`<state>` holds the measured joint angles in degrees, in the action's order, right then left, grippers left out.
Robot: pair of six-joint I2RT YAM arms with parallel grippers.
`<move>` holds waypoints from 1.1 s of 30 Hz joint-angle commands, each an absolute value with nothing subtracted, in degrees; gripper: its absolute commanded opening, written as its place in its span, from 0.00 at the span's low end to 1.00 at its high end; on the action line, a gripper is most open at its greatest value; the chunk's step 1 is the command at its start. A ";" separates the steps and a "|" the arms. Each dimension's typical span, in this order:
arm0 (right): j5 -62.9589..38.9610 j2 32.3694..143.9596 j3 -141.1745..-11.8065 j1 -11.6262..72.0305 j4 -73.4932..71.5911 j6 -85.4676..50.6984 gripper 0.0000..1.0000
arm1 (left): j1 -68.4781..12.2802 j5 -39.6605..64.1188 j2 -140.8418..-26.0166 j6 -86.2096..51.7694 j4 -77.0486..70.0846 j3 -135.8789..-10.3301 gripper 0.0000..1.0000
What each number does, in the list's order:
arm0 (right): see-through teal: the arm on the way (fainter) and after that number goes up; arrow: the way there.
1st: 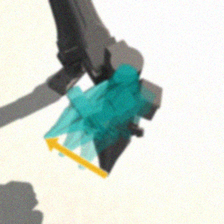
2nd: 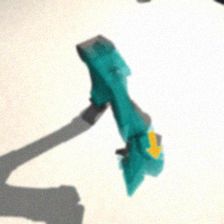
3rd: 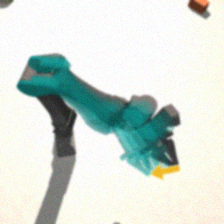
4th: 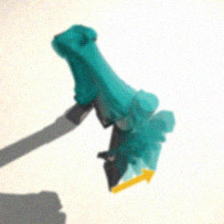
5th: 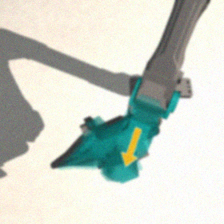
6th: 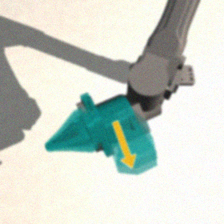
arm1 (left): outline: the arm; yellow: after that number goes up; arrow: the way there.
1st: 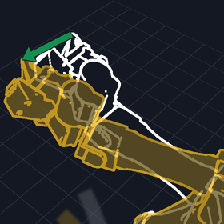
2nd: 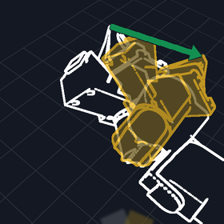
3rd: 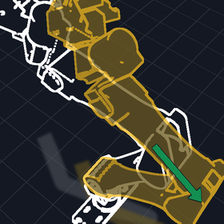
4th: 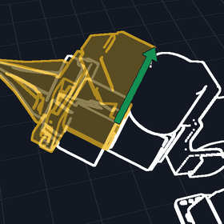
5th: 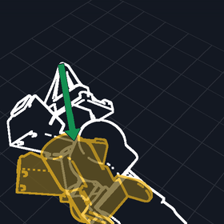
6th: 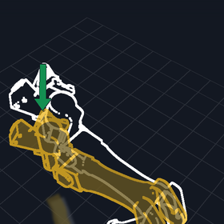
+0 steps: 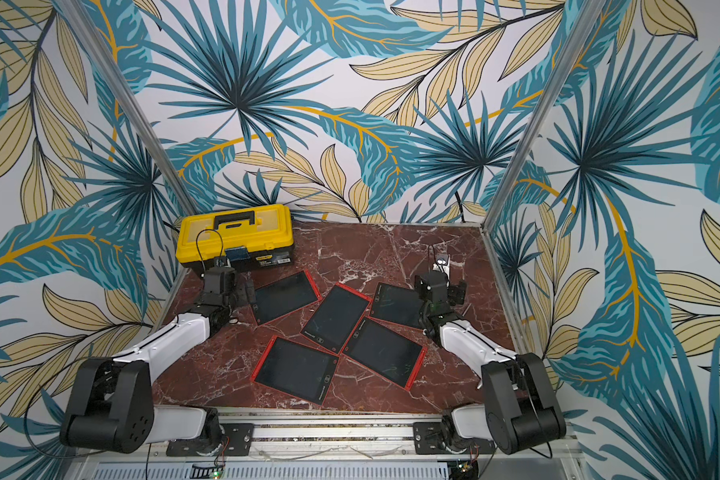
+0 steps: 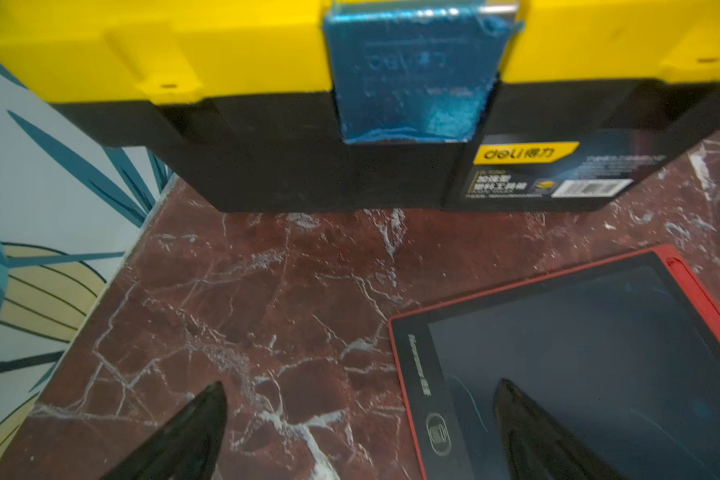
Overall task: Place the stylus back onto the writing tablet
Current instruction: Reset both arms
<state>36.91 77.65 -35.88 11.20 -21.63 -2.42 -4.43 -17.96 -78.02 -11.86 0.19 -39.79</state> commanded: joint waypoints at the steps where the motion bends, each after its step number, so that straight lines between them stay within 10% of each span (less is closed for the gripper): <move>1: 37.92 76.62 -31.31 10.70 -25.36 0.27 0.99 | -2.42 -14.49 -79.41 -8.36 -15.89 -34.89 1.00; 14: 20.76 86.90 -17.13 0.77 -61.91 -2.90 0.99 | 0.09 -7.29 -87.14 -1.72 -50.97 -21.56 1.00; 33: 17.30 86.13 -20.83 0.44 -53.59 -1.93 1.00 | 1.05 -3.69 -86.93 -1.32 -46.67 -23.73 1.00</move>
